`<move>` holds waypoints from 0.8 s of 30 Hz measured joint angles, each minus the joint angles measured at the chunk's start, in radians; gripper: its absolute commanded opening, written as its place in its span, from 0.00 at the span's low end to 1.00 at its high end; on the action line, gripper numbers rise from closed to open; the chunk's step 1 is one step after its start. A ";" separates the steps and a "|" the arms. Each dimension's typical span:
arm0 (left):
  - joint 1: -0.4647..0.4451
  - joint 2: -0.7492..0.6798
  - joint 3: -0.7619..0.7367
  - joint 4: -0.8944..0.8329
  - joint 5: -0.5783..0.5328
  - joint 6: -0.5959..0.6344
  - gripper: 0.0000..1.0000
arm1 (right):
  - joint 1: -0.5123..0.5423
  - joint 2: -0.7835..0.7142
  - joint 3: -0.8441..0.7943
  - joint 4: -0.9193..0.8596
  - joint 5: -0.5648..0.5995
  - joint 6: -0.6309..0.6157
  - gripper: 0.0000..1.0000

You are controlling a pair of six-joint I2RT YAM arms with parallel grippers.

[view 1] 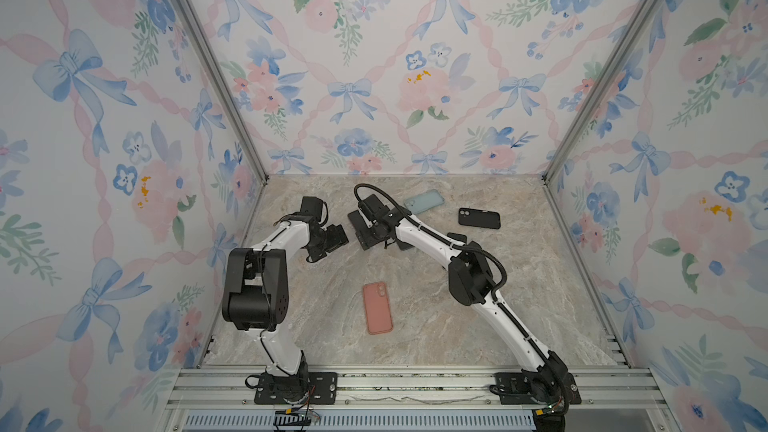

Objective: Put the phone into the phone case
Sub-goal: 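Lower the right gripper onto the pink-edged phone and grasp it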

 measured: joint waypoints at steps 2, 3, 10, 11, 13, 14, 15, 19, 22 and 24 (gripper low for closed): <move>0.003 0.000 0.000 0.000 0.008 -0.002 0.86 | 0.000 0.000 0.000 0.000 0.000 0.000 0.83; 0.005 0.000 0.000 0.000 0.012 -0.002 0.86 | 0.000 0.000 0.000 0.000 0.001 0.000 0.81; 0.018 0.030 0.003 0.015 0.046 -0.008 0.84 | 0.001 -0.002 -0.010 0.004 0.003 0.000 0.70; 0.018 0.035 0.003 0.018 0.051 -0.011 0.84 | 0.001 -0.006 -0.017 0.009 0.004 0.000 0.69; 0.019 0.040 0.003 0.024 0.062 -0.021 0.83 | 0.001 -0.019 -0.045 0.027 0.003 0.000 0.65; 0.019 0.040 0.003 0.027 0.068 -0.027 0.82 | 0.001 -0.026 -0.059 0.039 0.003 0.000 0.64; 0.020 0.040 0.004 0.031 0.076 -0.032 0.82 | 0.001 -0.036 -0.080 0.054 0.003 0.000 0.64; 0.021 0.049 0.013 0.057 0.110 -0.057 0.81 | 0.001 -0.082 -0.171 0.105 0.002 0.000 0.62; 0.024 0.062 0.015 0.091 0.144 -0.082 0.81 | 0.001 -0.132 -0.261 0.134 -0.005 0.000 0.61; 0.027 0.073 0.015 0.115 0.169 -0.101 0.81 | 0.000 -0.164 -0.318 0.154 -0.010 0.000 0.61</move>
